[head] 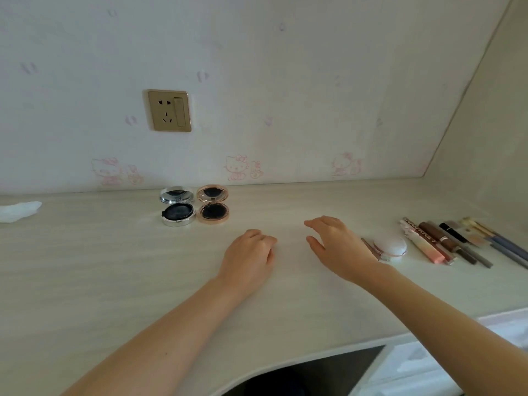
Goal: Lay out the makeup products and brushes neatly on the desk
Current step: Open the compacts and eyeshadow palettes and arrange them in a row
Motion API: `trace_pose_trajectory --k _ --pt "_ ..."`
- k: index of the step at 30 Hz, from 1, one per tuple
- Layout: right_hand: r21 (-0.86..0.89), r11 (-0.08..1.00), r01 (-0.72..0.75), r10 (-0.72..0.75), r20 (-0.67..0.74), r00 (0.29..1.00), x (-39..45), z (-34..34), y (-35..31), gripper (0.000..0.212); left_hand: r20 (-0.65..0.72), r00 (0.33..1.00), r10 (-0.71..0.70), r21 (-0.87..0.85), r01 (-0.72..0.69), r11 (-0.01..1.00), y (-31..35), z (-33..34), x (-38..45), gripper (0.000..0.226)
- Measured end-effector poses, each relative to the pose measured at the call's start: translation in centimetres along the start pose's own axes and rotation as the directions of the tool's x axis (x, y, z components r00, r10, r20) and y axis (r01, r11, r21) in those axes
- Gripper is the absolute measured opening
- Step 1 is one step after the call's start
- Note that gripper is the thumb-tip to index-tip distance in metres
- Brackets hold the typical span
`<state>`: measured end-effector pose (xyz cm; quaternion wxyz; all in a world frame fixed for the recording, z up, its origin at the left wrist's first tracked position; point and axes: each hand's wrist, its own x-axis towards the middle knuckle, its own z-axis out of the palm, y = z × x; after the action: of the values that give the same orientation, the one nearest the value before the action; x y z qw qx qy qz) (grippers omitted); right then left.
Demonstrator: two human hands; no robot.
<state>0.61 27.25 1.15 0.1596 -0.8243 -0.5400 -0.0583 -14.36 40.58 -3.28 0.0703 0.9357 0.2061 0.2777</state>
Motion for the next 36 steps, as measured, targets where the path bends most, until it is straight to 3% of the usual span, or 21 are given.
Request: trace_pose_trajectory --k 6,13,19,22,28,36 --pt "-0.014 0.989 -0.147 0.146 -0.019 0.989 -2.6 -2.0 4.7 0.039 0.06 0.99 0.128 -0.018 -0.127 0.992 5.3 2.6 1.6 0.024" --pt "-0.063 0.964 -0.259 0.256 -0.06 0.965 -4.4 -3.4 9.4 0.038 0.161 0.984 0.081 -0.21 -0.046 0.977 10.6 3.8 5.0 0.034" --pt "0.079 0.927 -0.367 0.37 -0.027 0.928 -5.6 -3.9 11.4 0.045 0.233 0.969 0.078 -0.228 -0.024 0.973 13.7 5.5 8.1 0.04" --pt "0.143 0.882 -0.448 0.452 0.011 0.892 -5.8 -4.3 11.8 0.034 0.311 0.948 0.071 -0.224 0.0 0.975 14.7 6.3 9.2 0.043" --pt "0.15 0.852 -0.502 0.502 0.046 0.864 -5.7 -4.0 12.5 0.036 0.477 0.878 0.024 -0.215 0.09 0.972 14.8 8.4 10.5 0.054" --pt "0.374 0.737 -0.563 0.576 0.087 0.813 -5.2 -4.1 12.5 0.029 0.482 0.875 0.041 -0.286 0.113 0.952 15.3 8.4 10.5 0.053"
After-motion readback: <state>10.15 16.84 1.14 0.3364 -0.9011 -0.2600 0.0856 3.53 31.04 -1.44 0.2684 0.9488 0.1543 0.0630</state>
